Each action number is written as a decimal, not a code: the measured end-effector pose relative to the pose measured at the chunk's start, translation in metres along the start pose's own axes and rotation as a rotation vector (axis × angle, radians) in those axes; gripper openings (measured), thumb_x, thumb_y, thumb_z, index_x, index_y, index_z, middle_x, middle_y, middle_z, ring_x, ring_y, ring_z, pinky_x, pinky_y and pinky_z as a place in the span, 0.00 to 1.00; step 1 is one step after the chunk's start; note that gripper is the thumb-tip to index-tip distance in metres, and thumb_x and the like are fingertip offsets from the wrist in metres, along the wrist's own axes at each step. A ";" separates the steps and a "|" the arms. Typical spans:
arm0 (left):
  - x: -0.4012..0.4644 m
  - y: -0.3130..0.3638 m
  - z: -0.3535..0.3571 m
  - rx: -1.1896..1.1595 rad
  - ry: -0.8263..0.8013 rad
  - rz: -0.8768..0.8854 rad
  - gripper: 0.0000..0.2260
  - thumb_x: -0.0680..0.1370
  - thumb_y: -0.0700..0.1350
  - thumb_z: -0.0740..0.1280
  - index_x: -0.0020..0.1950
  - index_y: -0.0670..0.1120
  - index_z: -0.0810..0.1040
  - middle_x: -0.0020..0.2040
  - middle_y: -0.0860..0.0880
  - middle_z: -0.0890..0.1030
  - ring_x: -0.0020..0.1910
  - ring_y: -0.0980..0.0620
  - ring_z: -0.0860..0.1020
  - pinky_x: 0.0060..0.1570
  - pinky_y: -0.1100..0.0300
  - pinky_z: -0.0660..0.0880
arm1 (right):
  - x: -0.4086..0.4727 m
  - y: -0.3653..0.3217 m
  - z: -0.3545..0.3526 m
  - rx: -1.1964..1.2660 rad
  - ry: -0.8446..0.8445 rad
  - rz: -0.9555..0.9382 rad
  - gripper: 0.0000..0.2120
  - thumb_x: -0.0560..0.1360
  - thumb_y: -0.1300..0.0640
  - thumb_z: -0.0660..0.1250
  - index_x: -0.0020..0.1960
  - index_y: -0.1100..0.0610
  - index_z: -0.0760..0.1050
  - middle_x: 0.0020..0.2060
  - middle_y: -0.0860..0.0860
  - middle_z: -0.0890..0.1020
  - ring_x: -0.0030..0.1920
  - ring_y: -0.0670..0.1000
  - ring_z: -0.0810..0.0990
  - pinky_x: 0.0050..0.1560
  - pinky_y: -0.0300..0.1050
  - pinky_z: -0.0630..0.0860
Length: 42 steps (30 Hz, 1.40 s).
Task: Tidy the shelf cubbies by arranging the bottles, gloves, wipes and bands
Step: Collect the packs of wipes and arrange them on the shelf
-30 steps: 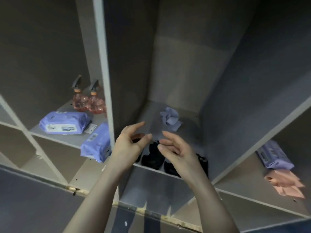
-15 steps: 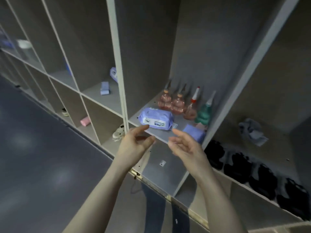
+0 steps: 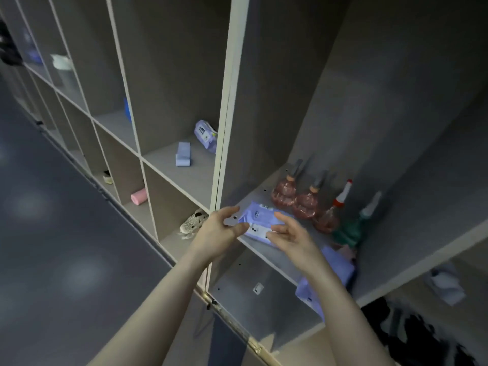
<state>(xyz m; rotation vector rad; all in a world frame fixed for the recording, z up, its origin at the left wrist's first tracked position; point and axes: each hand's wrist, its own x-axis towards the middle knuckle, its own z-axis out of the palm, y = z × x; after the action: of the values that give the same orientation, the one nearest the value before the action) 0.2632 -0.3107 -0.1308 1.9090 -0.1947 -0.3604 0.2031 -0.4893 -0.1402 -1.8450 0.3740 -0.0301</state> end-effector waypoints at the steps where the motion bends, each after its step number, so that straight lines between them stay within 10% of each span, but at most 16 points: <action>1: 0.012 -0.002 -0.002 0.010 -0.017 -0.010 0.23 0.74 0.49 0.70 0.69 0.52 0.72 0.68 0.50 0.74 0.55 0.52 0.78 0.61 0.58 0.71 | 0.016 0.003 0.001 -0.014 -0.002 0.024 0.22 0.73 0.56 0.72 0.62 0.42 0.70 0.55 0.50 0.77 0.55 0.48 0.78 0.64 0.48 0.72; 8: 0.084 -0.019 0.012 -0.049 -0.139 -0.099 0.24 0.76 0.46 0.70 0.72 0.52 0.69 0.70 0.49 0.70 0.68 0.51 0.69 0.62 0.58 0.68 | 0.107 0.034 0.011 -0.219 -0.078 0.124 0.32 0.73 0.57 0.71 0.73 0.49 0.63 0.69 0.52 0.70 0.68 0.49 0.68 0.68 0.44 0.65; 15: 0.131 -0.046 0.023 0.046 -0.227 -0.252 0.25 0.77 0.49 0.68 0.73 0.50 0.67 0.70 0.48 0.72 0.68 0.50 0.70 0.69 0.56 0.66 | 0.153 0.081 -0.006 -1.229 -0.284 0.083 0.53 0.67 0.40 0.72 0.77 0.42 0.38 0.78 0.52 0.41 0.77 0.59 0.40 0.75 0.57 0.46; 20: 0.163 -0.049 0.024 0.111 -0.292 -0.265 0.24 0.77 0.47 0.67 0.73 0.48 0.68 0.68 0.45 0.73 0.67 0.48 0.72 0.66 0.58 0.67 | 0.171 0.076 0.002 -1.410 -0.206 0.065 0.55 0.64 0.37 0.72 0.77 0.43 0.38 0.73 0.57 0.60 0.68 0.61 0.60 0.67 0.52 0.57; 29: 0.198 -0.049 0.034 0.293 -0.465 -0.276 0.16 0.79 0.47 0.63 0.66 0.44 0.72 0.65 0.48 0.76 0.59 0.49 0.75 0.48 0.62 0.69 | 0.181 0.085 0.010 -0.686 -0.054 0.354 0.51 0.59 0.45 0.75 0.74 0.36 0.50 0.68 0.55 0.64 0.68 0.58 0.67 0.66 0.47 0.66; 34: 0.194 -0.042 0.048 0.129 -0.572 -0.374 0.25 0.76 0.65 0.60 0.64 0.49 0.72 0.59 0.48 0.79 0.53 0.51 0.80 0.43 0.57 0.78 | 0.169 0.078 0.013 0.043 0.180 0.389 0.37 0.61 0.59 0.78 0.66 0.45 0.67 0.56 0.50 0.80 0.52 0.51 0.81 0.47 0.44 0.80; 38: 0.186 -0.024 0.062 -0.046 -0.427 -0.257 0.17 0.73 0.62 0.68 0.55 0.54 0.71 0.49 0.53 0.80 0.43 0.57 0.80 0.40 0.68 0.78 | 0.151 0.063 0.023 0.295 0.282 0.327 0.47 0.51 0.39 0.79 0.67 0.45 0.65 0.59 0.50 0.79 0.52 0.48 0.80 0.52 0.46 0.77; 42: 0.175 -0.026 0.062 -0.205 -0.405 -0.200 0.45 0.55 0.68 0.78 0.66 0.52 0.68 0.55 0.50 0.82 0.51 0.50 0.82 0.53 0.49 0.79 | 0.119 0.046 0.026 0.218 0.184 0.217 0.36 0.61 0.32 0.71 0.66 0.28 0.61 0.67 0.43 0.72 0.63 0.44 0.74 0.63 0.47 0.73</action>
<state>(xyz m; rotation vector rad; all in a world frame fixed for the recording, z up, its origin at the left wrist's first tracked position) 0.4060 -0.4094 -0.2021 1.6409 -0.2252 -0.8706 0.3101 -0.5093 -0.2114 -1.5830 0.6715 -0.0886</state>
